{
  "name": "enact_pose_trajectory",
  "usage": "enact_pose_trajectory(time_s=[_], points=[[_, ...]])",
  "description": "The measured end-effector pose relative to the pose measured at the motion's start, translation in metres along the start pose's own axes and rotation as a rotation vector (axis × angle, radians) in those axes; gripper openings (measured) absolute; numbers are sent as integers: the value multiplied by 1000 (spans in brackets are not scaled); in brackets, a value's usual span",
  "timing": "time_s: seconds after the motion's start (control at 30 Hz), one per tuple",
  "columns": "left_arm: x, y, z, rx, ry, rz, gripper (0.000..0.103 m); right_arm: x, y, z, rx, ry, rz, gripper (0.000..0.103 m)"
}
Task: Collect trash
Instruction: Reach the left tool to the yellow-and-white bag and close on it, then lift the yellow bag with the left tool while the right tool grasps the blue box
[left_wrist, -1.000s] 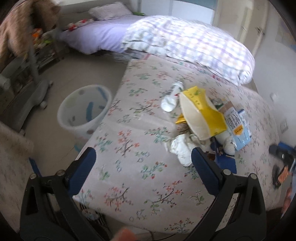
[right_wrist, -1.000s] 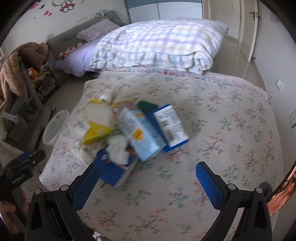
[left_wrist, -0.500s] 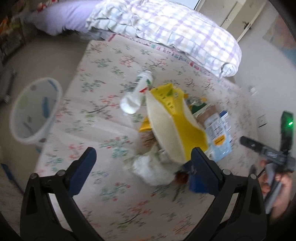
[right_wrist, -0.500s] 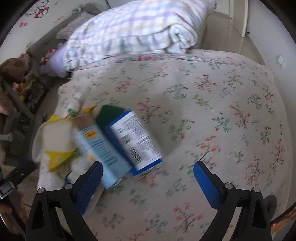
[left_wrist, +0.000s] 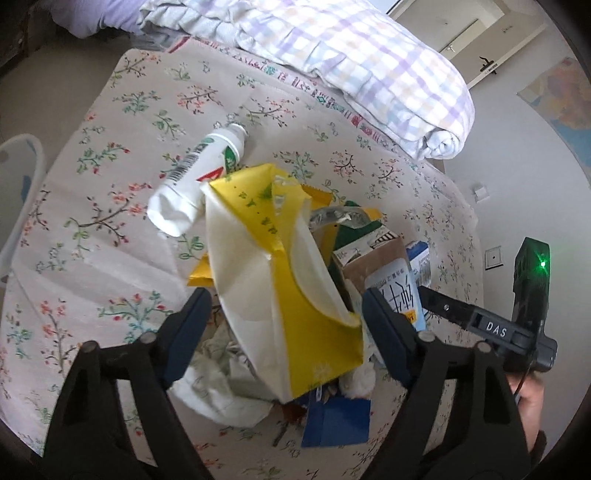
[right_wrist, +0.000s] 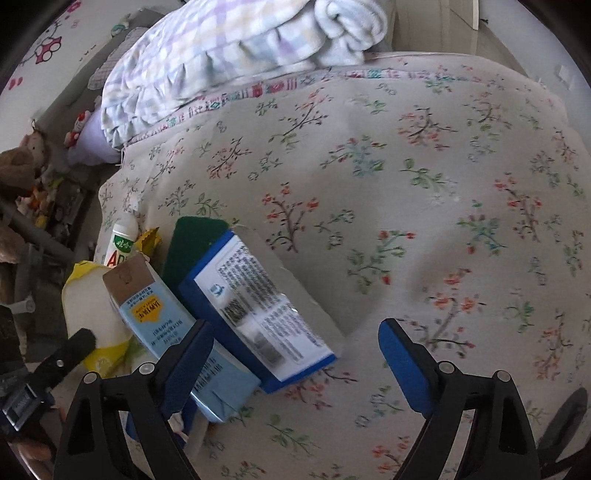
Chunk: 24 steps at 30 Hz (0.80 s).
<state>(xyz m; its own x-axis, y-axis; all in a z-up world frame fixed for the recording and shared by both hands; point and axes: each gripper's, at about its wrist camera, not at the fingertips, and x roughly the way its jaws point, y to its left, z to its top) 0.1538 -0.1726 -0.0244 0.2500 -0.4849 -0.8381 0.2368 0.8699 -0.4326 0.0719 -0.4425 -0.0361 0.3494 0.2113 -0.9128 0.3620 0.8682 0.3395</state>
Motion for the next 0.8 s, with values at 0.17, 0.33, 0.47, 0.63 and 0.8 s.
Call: enact_pose_trajectory(time_s=[0.17,0.33,0.47,0.63,0.8], points=[[6,2,-2,-33,16,-18,78,7,3,3,9,8,-5,92],[5,-1,-7,-19,14,-21,55,13,-1,3,38,19,40,86],[8,-3,-14,6,20,-14,49,13,-1,0,47,27,67,78],[3,-9,-19,38,-8,-4,37,-2,-4,-2,42,5,93,46],[-4,-7,-21,30,-30,-2,22,-13,-13,-4,44,-17,77,35]])
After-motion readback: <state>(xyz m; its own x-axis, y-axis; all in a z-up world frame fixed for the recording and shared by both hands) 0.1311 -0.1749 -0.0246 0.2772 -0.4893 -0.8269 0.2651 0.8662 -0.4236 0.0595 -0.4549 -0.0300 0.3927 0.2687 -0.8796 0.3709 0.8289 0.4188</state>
